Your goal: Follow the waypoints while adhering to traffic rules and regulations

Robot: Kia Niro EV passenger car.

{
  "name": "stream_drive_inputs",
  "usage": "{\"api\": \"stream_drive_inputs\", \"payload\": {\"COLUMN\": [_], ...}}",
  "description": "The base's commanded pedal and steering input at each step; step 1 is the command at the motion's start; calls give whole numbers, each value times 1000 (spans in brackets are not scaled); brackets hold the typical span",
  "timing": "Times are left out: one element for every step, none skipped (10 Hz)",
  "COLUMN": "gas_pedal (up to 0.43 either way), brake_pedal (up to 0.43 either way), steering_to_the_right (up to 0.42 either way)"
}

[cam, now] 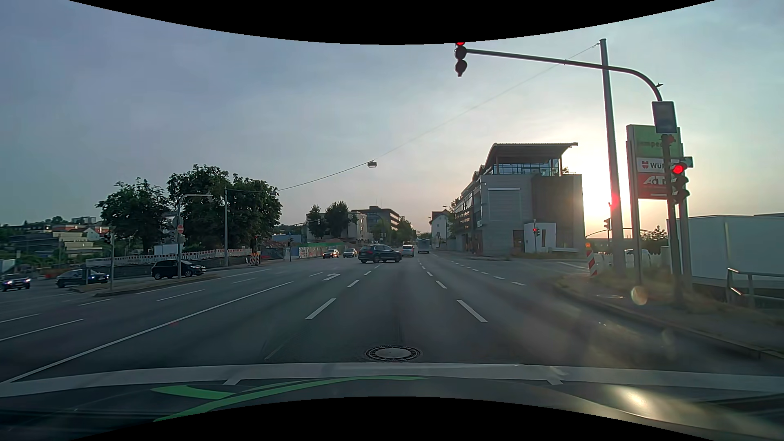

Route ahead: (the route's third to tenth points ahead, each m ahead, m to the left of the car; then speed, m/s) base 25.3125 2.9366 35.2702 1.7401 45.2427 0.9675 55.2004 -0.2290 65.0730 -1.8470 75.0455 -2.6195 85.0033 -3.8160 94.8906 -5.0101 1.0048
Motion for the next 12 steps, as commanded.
{"api": "stream_drive_inputs", "payload": {"gas_pedal": [0, 0, 0, 0, 0, 0, 0, 0, 0, 0, 0, 0], "brake_pedal": [280, 274, 280, 280, 280, 280, 287, 280, 280, 280, 287, 287], "steering_to_the_right": [1, 2, 3, 3, 3, 3, 2, 3, 3, 1, 1, 1]}}
